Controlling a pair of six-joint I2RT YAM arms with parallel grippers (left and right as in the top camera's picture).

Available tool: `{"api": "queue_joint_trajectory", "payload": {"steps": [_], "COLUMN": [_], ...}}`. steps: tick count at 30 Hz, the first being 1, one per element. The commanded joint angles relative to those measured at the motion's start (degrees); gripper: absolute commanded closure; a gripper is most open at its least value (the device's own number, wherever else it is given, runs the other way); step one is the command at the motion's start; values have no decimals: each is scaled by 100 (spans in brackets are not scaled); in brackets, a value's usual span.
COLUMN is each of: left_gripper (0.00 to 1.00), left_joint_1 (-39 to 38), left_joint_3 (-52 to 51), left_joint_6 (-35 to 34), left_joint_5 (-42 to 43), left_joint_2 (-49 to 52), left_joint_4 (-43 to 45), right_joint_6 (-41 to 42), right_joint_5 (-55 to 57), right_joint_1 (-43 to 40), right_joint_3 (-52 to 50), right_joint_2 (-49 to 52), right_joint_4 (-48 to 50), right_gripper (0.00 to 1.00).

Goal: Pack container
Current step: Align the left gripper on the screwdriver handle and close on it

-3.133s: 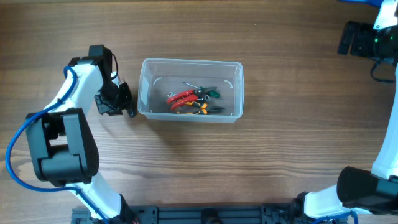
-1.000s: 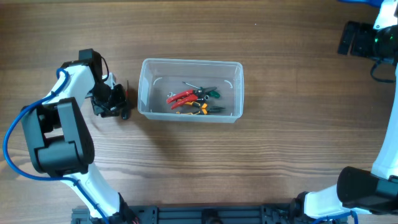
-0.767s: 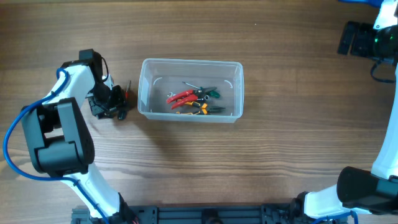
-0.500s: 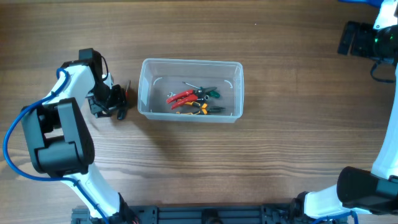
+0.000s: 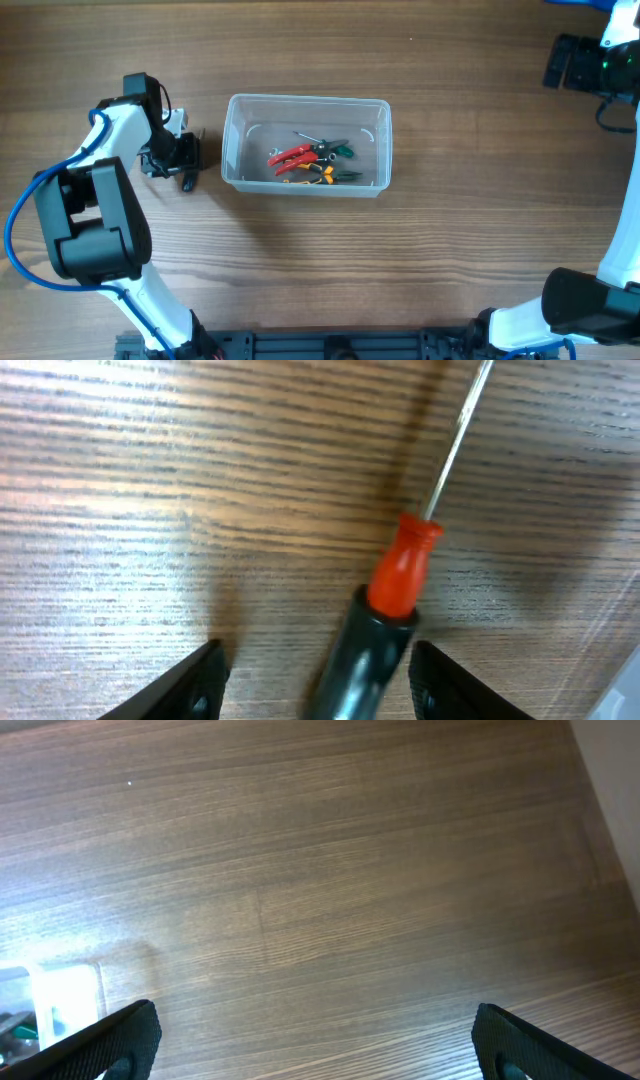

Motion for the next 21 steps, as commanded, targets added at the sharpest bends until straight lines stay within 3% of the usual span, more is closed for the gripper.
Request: {"api": "queue_joint_trajectory", "payload": {"steps": [1,8,21], "left_gripper": [39,50,52], "left_joint_1": [-20,-396,-575], "left_joint_3": [-96,0,96], "left_joint_6": [310,734,710], "left_joint_5": [271,271,-184], "left_joint_2": [299,299,299], "left_joint_4": [173,236,33], "right_joint_6": [37,37,37], "right_joint_5": [-26,-26,-26], "right_joint_1": [13,13,13], "right_joint_3": [-7,-7,-7], "right_joint_2": [15,15,15], "right_joint_4": [13,13,13], "right_gripper": [0,0,0]}}
